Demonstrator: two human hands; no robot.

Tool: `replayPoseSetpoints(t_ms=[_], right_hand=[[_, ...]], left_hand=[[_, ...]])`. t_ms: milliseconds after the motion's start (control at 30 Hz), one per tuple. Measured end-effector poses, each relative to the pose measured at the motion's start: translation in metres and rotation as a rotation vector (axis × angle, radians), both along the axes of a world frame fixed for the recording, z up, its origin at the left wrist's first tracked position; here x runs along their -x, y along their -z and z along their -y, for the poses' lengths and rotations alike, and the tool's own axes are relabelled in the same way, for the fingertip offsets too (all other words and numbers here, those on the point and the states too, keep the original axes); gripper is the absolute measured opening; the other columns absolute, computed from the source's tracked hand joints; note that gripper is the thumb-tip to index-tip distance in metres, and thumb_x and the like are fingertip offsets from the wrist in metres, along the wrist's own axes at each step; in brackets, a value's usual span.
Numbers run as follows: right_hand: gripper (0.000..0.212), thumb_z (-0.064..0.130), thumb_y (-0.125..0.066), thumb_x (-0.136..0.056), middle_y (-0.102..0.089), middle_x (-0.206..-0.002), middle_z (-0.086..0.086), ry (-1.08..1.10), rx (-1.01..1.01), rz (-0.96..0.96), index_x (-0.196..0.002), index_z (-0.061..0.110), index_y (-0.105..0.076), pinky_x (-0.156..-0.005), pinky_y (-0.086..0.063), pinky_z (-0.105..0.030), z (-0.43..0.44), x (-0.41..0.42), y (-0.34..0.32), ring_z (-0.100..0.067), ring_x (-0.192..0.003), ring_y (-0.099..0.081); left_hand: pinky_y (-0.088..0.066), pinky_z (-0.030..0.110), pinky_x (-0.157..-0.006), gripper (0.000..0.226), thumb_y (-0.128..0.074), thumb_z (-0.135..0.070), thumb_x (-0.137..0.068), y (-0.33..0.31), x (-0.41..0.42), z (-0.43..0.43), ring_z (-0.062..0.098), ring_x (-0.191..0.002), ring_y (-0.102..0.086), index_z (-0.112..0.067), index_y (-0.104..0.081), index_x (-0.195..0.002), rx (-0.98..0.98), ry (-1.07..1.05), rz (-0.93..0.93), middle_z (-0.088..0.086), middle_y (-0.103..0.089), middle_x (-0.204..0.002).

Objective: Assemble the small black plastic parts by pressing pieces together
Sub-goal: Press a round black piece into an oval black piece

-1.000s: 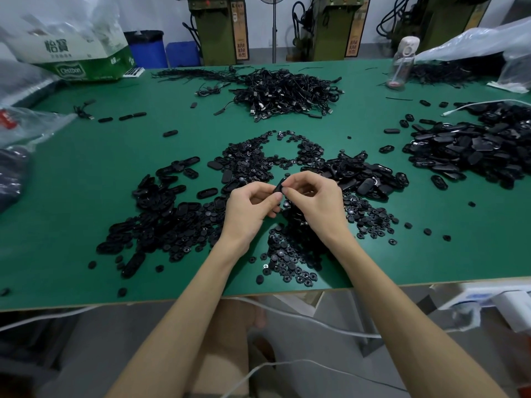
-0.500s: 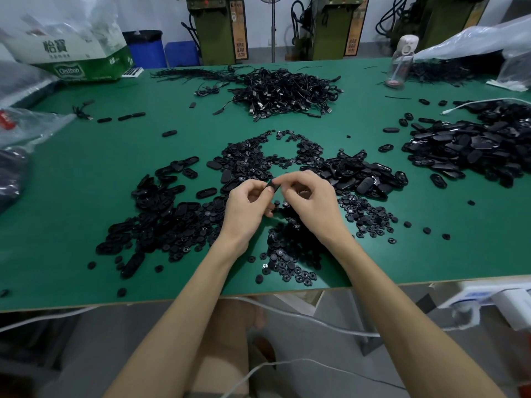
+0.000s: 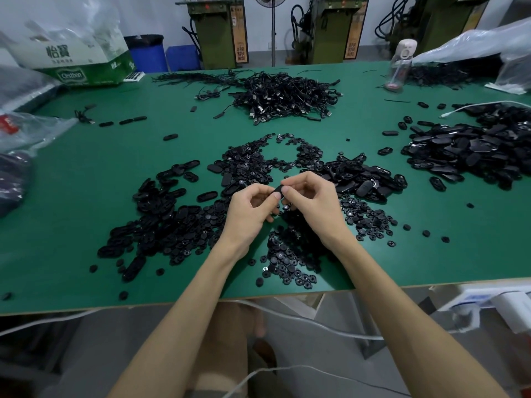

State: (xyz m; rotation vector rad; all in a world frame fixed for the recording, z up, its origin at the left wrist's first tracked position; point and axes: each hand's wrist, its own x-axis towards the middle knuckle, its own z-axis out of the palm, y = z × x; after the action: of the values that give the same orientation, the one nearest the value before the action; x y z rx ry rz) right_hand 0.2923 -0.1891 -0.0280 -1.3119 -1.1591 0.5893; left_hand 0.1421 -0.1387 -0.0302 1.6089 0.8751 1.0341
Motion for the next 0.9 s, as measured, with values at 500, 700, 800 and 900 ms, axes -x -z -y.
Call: replayPoseSetpoints(t_ms=[500, 700, 800, 900], right_hand=[[0.016, 0.002, -0.077, -0.087, -0.074, -0.076, 0.006, -0.066, 0.012, 0.006, -0.085, 0.018, -0.073, -0.070, -0.056, -0.024, 0.0032, 0.0030, -0.0048, -0.011, -0.073, -0.069], [0.016, 0.001, -0.075, -0.087, -0.074, -0.078, 0.001, -0.060, 0.001, -0.004, -0.086, 0.017, -0.073, -0.071, -0.057, -0.026, 0.0039, 0.0029, -0.0039, -0.014, -0.073, -0.069], [0.013, 0.002, -0.074, -0.089, -0.075, -0.079, -0.002, -0.045, -0.019, -0.042, -0.092, 0.015, -0.073, -0.073, -0.060, -0.034, 0.0039, 0.0013, -0.0031, -0.017, -0.074, -0.071], [0.014, 0.002, -0.070, -0.093, -0.074, -0.082, -0.007, -0.051, -0.044, -0.070, -0.101, 0.013, -0.072, -0.079, -0.061, -0.042, 0.0038, 0.0011, -0.0032, -0.021, -0.078, -0.072]], left_hand=[[-0.055, 0.030, -0.062, 0.003, -0.065, -0.002, -0.091, -0.0027, -0.0017, 0.0027, 0.016, -0.063, -0.060, -0.002, -0.067, -0.092, -0.041, -0.048, -0.083, 0.010, -0.066, -0.075], [-0.058, 0.030, -0.064, 0.006, -0.064, -0.001, -0.092, -0.0017, -0.0012, 0.0021, 0.019, -0.067, -0.063, -0.006, -0.067, -0.090, -0.055, -0.034, -0.063, 0.009, -0.067, -0.074], [-0.060, 0.032, -0.066, 0.008, -0.065, -0.004, -0.097, -0.0009, -0.0008, 0.0023, 0.019, -0.064, -0.069, -0.009, -0.069, -0.093, -0.043, -0.013, -0.027, 0.002, -0.072, -0.069], [-0.060, 0.031, -0.066, 0.007, -0.068, -0.006, -0.098, -0.0016, 0.0004, 0.0021, 0.021, -0.067, -0.072, -0.011, -0.073, -0.098, -0.014, 0.002, 0.043, 0.001, -0.075, -0.074]])
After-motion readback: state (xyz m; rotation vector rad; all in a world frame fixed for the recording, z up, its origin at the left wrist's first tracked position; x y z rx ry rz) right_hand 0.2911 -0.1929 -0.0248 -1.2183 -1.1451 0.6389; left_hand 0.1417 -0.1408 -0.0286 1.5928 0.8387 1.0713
